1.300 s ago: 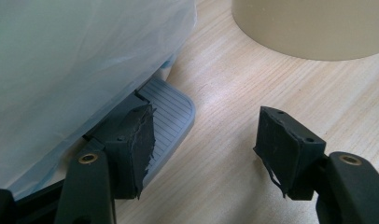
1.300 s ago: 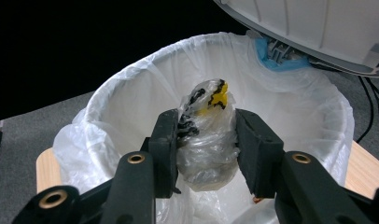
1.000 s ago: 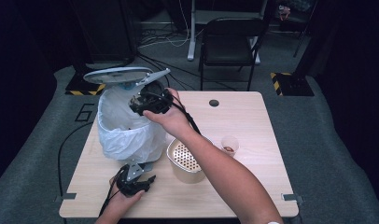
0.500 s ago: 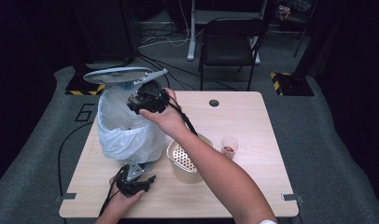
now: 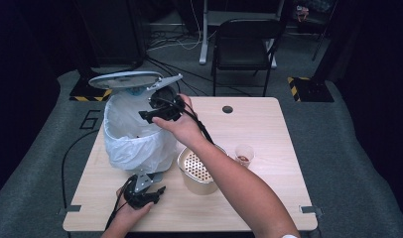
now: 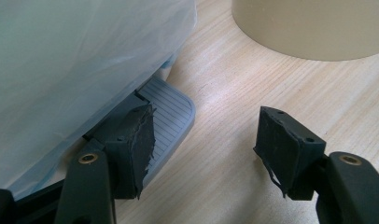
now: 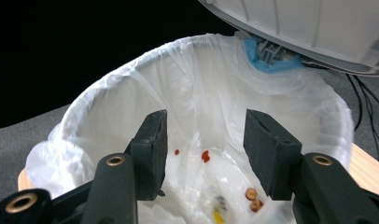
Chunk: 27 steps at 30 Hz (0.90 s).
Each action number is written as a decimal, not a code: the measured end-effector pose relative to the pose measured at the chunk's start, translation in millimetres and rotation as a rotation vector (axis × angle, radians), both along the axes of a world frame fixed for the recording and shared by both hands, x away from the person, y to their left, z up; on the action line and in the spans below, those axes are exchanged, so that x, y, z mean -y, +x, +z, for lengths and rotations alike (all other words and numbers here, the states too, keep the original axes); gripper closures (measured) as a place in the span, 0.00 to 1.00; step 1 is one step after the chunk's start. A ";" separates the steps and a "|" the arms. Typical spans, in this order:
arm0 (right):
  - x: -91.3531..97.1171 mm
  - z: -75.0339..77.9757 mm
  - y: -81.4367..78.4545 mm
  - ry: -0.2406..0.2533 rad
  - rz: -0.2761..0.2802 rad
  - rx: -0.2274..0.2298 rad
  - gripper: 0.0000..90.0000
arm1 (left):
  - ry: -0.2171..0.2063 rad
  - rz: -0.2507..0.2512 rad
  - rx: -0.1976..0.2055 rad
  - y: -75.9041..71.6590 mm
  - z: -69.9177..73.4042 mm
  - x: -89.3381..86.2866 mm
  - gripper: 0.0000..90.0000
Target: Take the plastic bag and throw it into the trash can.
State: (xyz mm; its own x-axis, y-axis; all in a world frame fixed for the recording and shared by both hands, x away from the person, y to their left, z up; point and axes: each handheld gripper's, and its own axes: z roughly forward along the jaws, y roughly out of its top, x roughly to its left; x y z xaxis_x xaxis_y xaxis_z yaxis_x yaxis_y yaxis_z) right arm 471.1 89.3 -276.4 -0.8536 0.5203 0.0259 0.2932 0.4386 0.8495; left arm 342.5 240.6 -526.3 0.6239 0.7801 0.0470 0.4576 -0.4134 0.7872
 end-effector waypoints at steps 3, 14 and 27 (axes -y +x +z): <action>10.0 3.1 -3.6 -0.003 -0.007 0.003 0.54 | 0.001 -0.001 0.001 0.0 0.0 0.1 0.41; 60.9 9.3 -12.2 -0.026 -0.062 0.033 0.50 | -0.003 0.006 0.011 -0.1 -0.8 1.0 0.41; 127.6 -3.3 -16.8 -0.007 -0.133 0.035 0.47 | 0.014 -0.002 0.013 0.2 -0.5 0.1 0.41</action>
State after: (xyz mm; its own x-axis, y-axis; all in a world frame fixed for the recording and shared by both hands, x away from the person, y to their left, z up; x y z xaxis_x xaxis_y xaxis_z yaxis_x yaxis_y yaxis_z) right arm 454.3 -38.3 -279.7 -0.7772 0.6292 -0.0072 0.3191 0.4040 0.8573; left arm 342.8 240.5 -526.8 0.6250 0.7778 0.0660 0.4462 -0.4253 0.7874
